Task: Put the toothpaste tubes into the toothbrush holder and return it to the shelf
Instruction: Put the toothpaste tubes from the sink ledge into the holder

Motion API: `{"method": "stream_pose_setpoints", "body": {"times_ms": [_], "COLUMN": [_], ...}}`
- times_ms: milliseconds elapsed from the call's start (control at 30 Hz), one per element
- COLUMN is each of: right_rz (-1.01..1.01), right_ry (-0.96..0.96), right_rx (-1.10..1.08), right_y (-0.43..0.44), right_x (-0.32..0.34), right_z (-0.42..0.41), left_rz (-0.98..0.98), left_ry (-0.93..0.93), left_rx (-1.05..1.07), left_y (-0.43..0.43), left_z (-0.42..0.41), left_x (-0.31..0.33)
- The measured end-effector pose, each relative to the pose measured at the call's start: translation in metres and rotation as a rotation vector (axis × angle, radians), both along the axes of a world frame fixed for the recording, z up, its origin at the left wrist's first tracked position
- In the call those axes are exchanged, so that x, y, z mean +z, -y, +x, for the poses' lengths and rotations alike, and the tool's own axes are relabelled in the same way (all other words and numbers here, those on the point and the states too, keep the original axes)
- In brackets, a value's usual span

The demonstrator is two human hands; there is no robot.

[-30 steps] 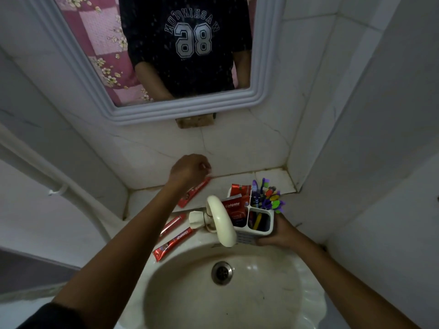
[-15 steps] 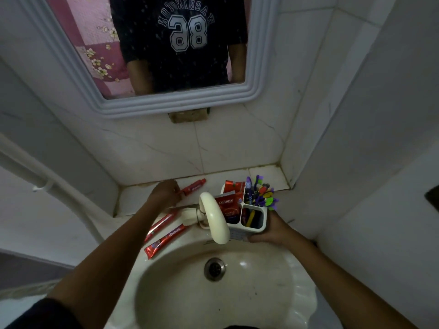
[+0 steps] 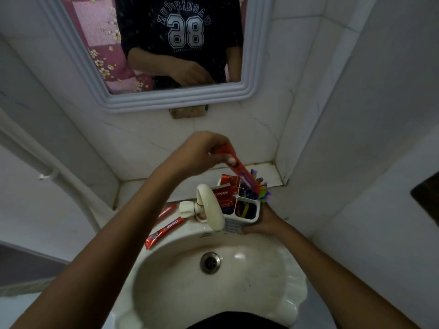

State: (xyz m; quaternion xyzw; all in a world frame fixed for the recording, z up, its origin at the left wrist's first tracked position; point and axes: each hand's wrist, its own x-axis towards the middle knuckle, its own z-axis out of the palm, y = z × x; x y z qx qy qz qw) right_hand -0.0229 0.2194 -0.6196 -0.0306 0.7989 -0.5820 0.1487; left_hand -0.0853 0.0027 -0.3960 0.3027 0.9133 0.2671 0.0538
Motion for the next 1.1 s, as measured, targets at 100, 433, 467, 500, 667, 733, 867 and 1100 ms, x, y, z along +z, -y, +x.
{"method": "stream_pose_setpoints", "body": {"times_ms": [100, 433, 467, 500, 667, 733, 867, 1100], "right_rz": [0.028, 0.006, -0.004, -0.015, -0.036, -0.036, -0.004, 0.012], "right_ry": [0.013, -0.035, -0.038, -0.041, -0.061, -0.066, -0.068, -0.072], "right_rx": [-0.006, -0.030, -0.036, -0.039, -0.038, -0.037, -0.039, -0.043], "right_y": [0.002, 0.004, 0.003, 0.002, 0.004, 0.004, 0.004, 0.005], "right_x": [0.003, -0.003, -0.006, -0.007, -0.009, -0.010, -0.010, -0.010], "right_z": [0.000, 0.000, 0.000, 0.000, 0.000, -0.001, -0.001, -0.001], "left_rz": [-0.267, -0.065, -0.048, -0.078, -0.511, -0.558, -0.598, -0.463], "left_ry": [-0.092, -0.163, -0.142, -0.110, 0.226, 0.202, -0.027, 0.036], "left_rx": [-0.104, 0.234, 0.327, 0.402, 0.399, 0.389, 0.437, 0.538], "left_y": [-0.026, 0.040, 0.063, 0.084, 0.142, 0.144, 0.138, 0.143], "left_z": [0.007, 0.006, 0.006, 0.007, 0.037, 0.051, 0.066, 0.065], "left_x": [-0.022, -0.064, -0.074, -0.087, -0.167, -0.189, -0.210, -0.192]}}
